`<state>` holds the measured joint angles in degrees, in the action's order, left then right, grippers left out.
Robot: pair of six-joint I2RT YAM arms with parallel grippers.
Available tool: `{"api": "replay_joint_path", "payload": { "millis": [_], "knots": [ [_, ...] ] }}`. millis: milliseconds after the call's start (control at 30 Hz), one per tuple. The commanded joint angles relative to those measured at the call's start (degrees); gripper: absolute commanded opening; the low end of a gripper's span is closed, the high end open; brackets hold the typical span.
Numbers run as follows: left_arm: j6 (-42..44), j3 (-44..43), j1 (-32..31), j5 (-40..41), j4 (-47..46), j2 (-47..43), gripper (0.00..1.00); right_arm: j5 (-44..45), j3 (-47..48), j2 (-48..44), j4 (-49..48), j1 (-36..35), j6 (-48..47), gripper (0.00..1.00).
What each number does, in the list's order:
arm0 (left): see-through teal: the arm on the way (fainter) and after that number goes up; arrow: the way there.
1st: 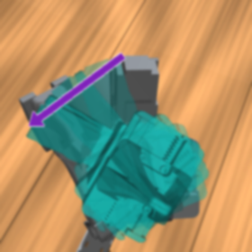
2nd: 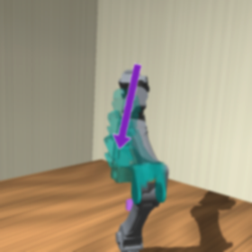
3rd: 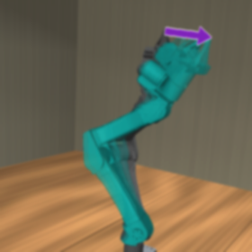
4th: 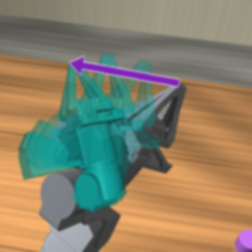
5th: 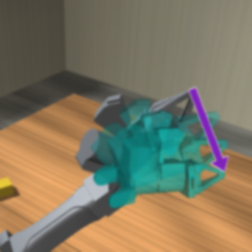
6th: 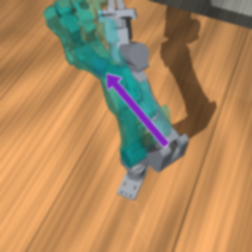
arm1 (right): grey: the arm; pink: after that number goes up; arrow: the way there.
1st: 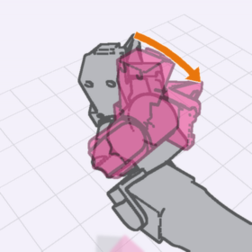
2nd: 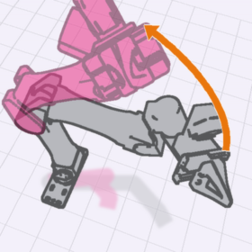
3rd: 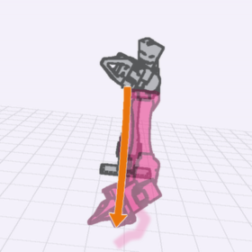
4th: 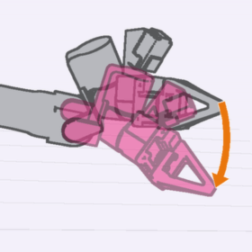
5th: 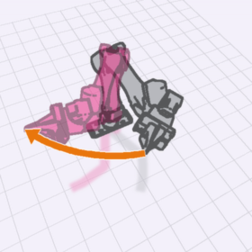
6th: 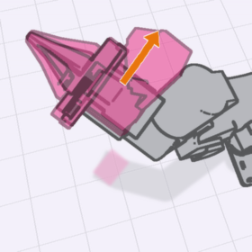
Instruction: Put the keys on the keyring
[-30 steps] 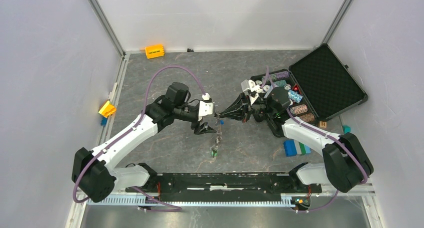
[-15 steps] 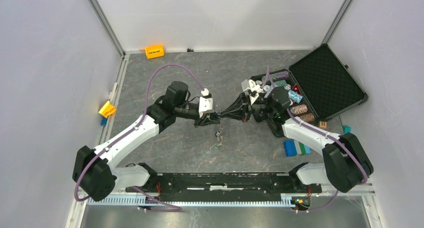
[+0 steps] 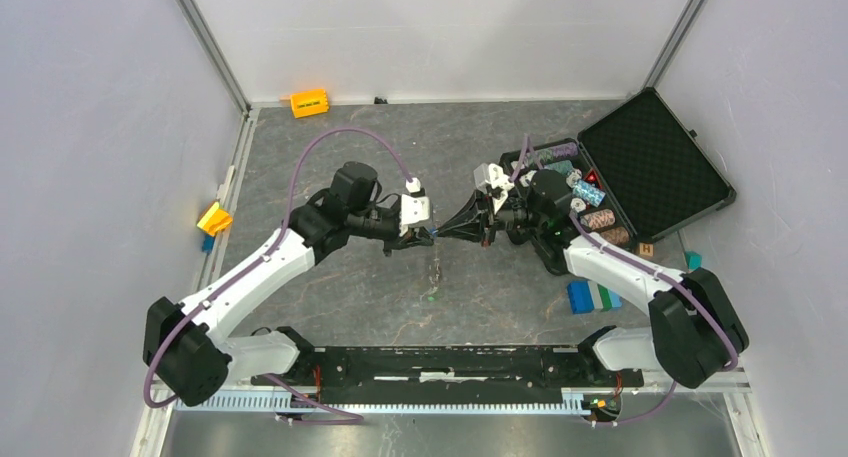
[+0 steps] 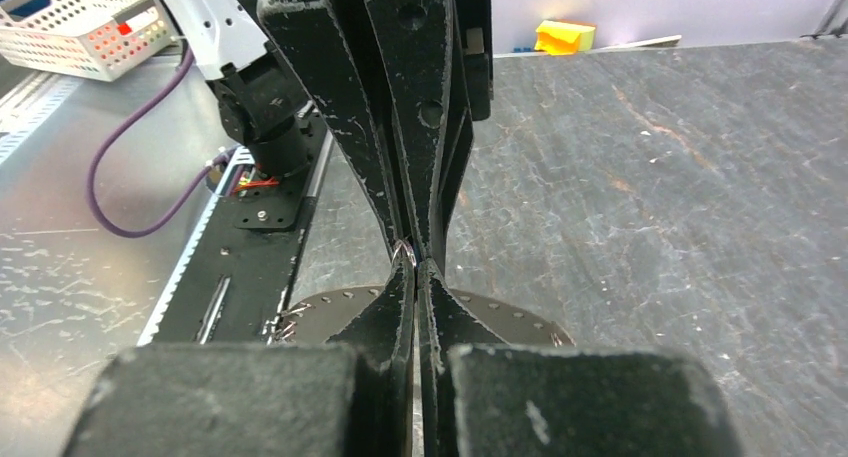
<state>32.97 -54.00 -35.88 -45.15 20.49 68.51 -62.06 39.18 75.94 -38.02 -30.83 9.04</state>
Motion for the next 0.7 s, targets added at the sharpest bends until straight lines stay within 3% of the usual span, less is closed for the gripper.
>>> {"api": "replay_joint_path", "payload": {
  "millis": [0, 200, 367, 467, 600, 667],
  "knots": [
    [4.4, -8.3, -0.2, 3.5, 11.3, -1.4, 0.03, 5.6, 3.7, -2.4, 8.9, 0.5, -9.7, 0.0],
    [6.0, -12.9, -0.1, 7.3, 20.7, 1.2, 0.02, 7.2, 4.3, -1.1, 9.1, -0.2, -9.9, 0.0],
    [5.7, -12.8, -0.2, 7.5, 22.9, 1.7, 0.16, 7.0, 5.2, -0.1, 9.1, -0.6, -9.5, 0.0],
    [6.5, -11.9, -0.2, 3.7, 22.7, 2.1, 0.18, 6.4, 5.4, 0.1, 7.7, -0.8, -7.3, 0.0],
    [5.3, -11.9, -0.2, 2.2, 21.9, 3.3, 0.04, 7.1, 6.1, -0.2, 9.6, -1.0, -8.5, 0.0],
    [5.1, -12.7, -0.2, 3.1, 22.7, 3.7, 0.02, 7.4, 6.0, -0.3, 10.0, -1.1, -8.6, 0.0]
  ]
}}
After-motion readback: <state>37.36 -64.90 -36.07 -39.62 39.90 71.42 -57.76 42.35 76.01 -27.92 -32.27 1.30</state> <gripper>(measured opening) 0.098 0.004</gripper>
